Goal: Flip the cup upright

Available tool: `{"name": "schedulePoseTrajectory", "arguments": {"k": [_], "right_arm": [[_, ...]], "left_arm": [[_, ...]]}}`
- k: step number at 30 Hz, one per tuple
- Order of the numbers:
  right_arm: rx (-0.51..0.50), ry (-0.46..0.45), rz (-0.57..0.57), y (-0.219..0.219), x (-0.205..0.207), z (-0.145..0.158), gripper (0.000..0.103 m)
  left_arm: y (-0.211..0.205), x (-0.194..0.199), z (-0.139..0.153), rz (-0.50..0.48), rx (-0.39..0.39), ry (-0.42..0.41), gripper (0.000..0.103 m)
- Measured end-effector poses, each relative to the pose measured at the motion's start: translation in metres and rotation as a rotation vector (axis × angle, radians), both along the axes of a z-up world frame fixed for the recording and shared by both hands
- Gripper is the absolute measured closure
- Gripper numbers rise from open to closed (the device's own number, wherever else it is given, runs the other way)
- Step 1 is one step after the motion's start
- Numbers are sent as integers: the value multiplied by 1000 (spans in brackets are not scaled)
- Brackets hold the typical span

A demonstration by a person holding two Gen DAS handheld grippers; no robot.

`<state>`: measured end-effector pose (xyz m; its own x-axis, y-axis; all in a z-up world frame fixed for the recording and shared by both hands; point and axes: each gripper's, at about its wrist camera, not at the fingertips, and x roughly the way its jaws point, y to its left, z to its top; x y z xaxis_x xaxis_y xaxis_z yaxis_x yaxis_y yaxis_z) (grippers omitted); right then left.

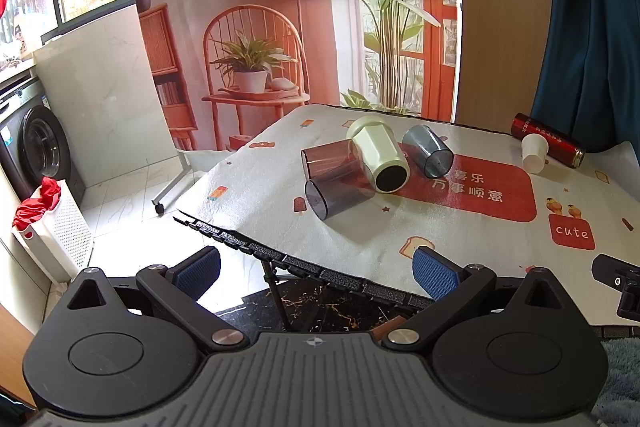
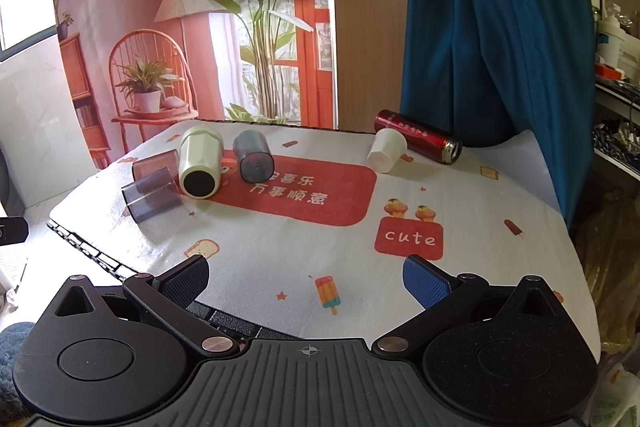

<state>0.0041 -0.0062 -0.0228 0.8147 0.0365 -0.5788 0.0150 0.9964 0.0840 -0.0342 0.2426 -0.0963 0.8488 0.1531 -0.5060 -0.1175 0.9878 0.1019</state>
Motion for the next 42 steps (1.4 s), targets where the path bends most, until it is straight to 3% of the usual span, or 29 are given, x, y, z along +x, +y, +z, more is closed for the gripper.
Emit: {"name": "schedulePoseTrajectory", "arguments": {"k": [42], "right_arm": [[16,2,-10,-3,-2,-3,0]], "left_arm": [[1,2,-2,-2,-5,24,0]]}}
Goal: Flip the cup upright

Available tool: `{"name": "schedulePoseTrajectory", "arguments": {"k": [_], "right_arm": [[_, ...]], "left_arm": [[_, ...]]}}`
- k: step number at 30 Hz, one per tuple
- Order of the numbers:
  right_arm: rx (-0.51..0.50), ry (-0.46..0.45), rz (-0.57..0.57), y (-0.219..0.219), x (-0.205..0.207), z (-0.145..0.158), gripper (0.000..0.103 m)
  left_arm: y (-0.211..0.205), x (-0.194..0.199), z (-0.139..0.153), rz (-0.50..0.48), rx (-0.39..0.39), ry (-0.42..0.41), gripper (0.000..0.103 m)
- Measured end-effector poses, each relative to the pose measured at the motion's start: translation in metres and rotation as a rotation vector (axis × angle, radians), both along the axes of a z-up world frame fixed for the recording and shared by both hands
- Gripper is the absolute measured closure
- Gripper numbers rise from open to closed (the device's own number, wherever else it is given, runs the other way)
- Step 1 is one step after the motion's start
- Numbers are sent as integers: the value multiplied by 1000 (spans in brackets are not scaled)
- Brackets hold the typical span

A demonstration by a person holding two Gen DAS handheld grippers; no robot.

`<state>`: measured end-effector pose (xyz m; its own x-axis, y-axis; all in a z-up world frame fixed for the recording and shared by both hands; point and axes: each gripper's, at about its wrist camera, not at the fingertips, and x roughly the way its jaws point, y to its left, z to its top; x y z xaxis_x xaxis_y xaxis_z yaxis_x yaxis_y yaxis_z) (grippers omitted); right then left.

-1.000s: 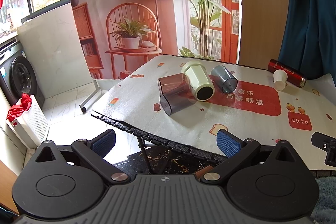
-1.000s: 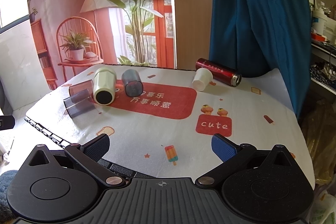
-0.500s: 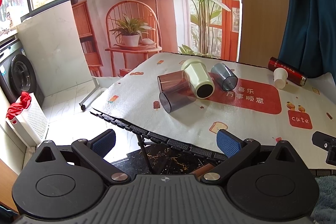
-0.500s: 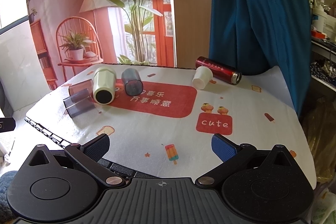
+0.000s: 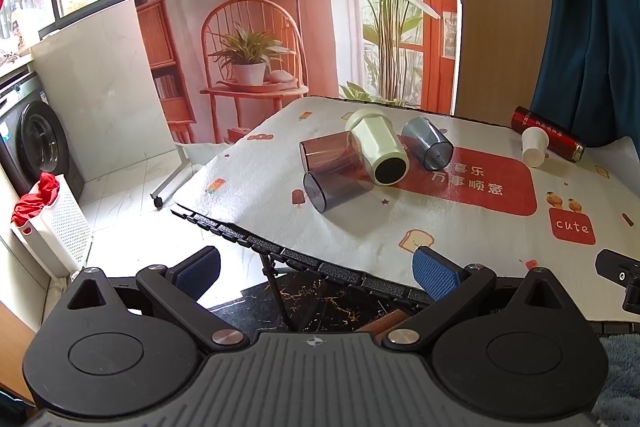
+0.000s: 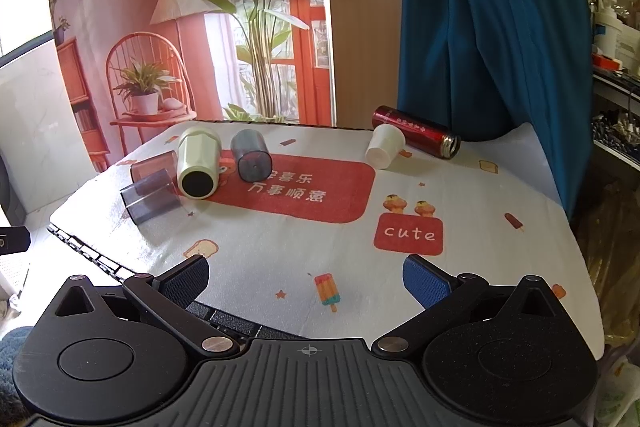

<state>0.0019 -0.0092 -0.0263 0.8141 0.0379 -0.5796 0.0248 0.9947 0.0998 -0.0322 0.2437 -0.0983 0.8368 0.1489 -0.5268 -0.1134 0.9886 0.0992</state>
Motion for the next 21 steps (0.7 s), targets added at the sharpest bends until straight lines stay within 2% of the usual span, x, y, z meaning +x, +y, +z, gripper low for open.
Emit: {"name": "schedulePoseTrajectory", "arguments": {"k": [9,17,21], "right_arm": [[0,1,0,0,0,-1,0],[-12,-24,21,0,15,10,0],[-13,-28,18,-6,33,15,0]], "left_arm": [[3,2,1,24,-6,-3,0],[-4,18,3,3,59,-12,0],[-4,33,11,13,95,-47,0]]}}
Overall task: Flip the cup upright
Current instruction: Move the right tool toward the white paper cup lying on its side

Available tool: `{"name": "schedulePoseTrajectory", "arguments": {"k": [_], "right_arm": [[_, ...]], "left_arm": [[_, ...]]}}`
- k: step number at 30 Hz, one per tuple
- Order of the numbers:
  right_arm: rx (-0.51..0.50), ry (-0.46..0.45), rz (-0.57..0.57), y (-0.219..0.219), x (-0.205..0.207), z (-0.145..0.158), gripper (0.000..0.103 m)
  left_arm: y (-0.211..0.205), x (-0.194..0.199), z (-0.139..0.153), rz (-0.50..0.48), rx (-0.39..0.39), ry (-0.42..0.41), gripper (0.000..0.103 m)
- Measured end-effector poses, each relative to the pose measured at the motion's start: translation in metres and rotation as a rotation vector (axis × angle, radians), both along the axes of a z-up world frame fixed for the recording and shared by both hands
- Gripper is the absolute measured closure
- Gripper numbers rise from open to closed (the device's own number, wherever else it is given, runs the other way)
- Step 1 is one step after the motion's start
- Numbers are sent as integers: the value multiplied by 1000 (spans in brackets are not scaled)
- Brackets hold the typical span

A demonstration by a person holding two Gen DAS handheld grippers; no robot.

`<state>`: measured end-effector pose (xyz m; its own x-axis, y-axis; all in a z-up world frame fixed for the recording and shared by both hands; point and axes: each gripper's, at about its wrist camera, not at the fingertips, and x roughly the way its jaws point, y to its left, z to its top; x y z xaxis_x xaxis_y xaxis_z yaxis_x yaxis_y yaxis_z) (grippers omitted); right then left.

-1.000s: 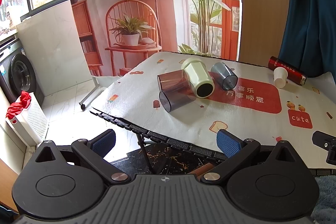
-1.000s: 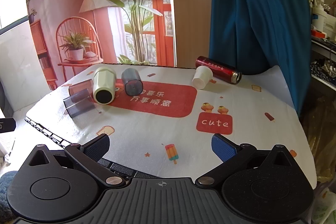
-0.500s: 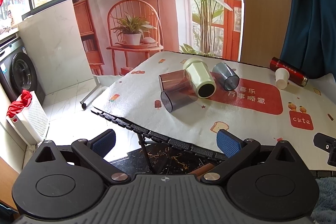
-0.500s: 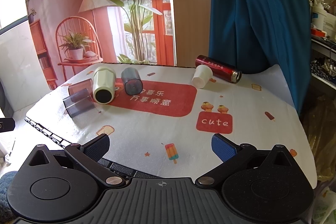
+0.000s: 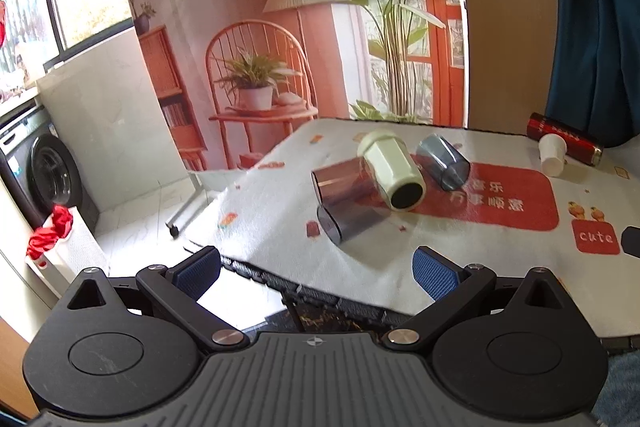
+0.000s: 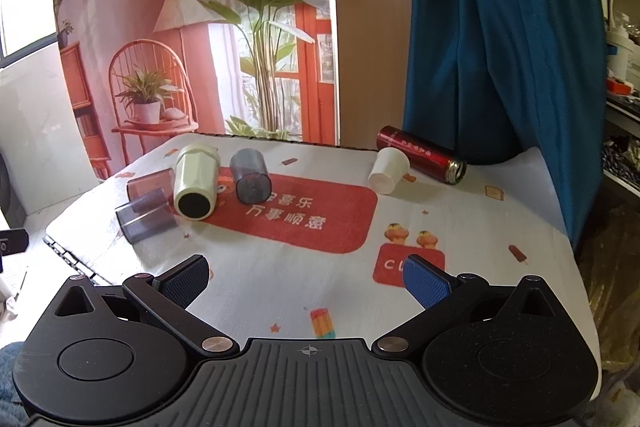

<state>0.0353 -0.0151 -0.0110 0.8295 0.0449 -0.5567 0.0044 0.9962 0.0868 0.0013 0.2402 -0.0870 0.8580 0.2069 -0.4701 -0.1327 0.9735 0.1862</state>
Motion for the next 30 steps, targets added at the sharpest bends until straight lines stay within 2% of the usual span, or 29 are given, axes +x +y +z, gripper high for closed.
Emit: {"name": "schedulePoseTrajectory", "arguments": {"k": [10,14,19,22,30], "right_arm": [[-39,-30,3,-25,90,-8,0],[-53,-18,-24,-41,139,-32,1],[-44,-26,-65,-64,200,-67,2],[-18,2,-90,-78,237,-86,4],[-47,78,-146,-93,321,-131,7]], "left_arm": [[2,66,4,19,-6,-14,0],[7,95,-6,41,-25,-5,0],[22,125,-30,67,-85,86,0],[28,135,-46,86,-84,132,0],[37,156,-70,118,-112,190,0]]}}
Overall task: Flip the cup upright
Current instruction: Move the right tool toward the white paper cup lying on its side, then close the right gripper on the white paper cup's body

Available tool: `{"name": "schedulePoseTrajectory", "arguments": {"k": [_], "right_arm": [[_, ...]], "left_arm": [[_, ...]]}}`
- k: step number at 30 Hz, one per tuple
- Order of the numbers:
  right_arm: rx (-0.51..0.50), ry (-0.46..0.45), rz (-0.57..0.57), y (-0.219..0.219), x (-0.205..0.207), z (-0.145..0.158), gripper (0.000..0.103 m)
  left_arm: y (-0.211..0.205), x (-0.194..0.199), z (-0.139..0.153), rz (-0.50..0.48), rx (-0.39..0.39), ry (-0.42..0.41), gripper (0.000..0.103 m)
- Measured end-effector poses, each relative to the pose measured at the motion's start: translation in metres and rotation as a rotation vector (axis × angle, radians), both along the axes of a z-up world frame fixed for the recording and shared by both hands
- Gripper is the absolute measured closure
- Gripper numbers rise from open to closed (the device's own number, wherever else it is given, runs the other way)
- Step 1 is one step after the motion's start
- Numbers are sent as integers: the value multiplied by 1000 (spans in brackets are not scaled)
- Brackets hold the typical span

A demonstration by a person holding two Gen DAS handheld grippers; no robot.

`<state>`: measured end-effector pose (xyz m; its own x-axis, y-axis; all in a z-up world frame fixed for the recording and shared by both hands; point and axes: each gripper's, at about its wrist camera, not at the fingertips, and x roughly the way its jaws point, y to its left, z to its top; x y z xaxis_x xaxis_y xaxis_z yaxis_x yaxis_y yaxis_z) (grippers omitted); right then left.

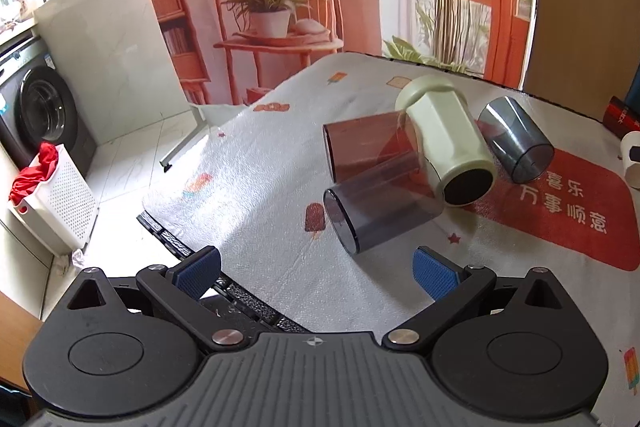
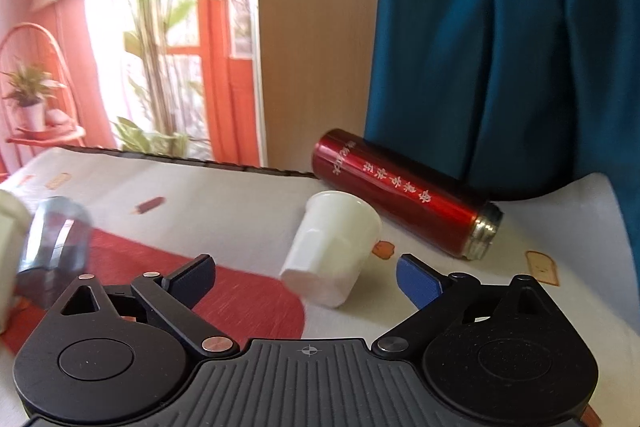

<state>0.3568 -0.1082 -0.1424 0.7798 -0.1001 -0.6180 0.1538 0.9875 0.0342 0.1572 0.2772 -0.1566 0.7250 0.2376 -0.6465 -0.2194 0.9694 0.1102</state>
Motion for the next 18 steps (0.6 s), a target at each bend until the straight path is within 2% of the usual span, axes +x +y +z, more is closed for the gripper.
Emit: {"name": "schedulePoseTrajectory", "arguments": {"k": [3,6,8,10,11,12,14,18], "right_arm": [[-35,33,-22,0,23,-14,7],[-74,69,-44,0,42,-26,7],[-64,79,-62,-4,50,-30,9],[-42,95,-74,-8,55,-33,21],[-28,108,-77,-10,58,-34,38],[-13,124,-79,-11,59,-36,48],[28,141,-72,-11,57,-38,51],[56,132,-42,-3,42,-35,51]], "left_arm": [[-3,5,-6,-20,-22,10,0],[-8,8,-11,-36,-9,20,0],[-11,10,-15,-42,-10,31,0],[-11,11,-19,-42,-14,45,0],[-10,12,-20,-42,-14,51,0],[-10,12,-21,-41,-16,56,0],[-10,12,-23,-39,-21,60,0],[-12,9,-28,-43,-31,73,0]]}}
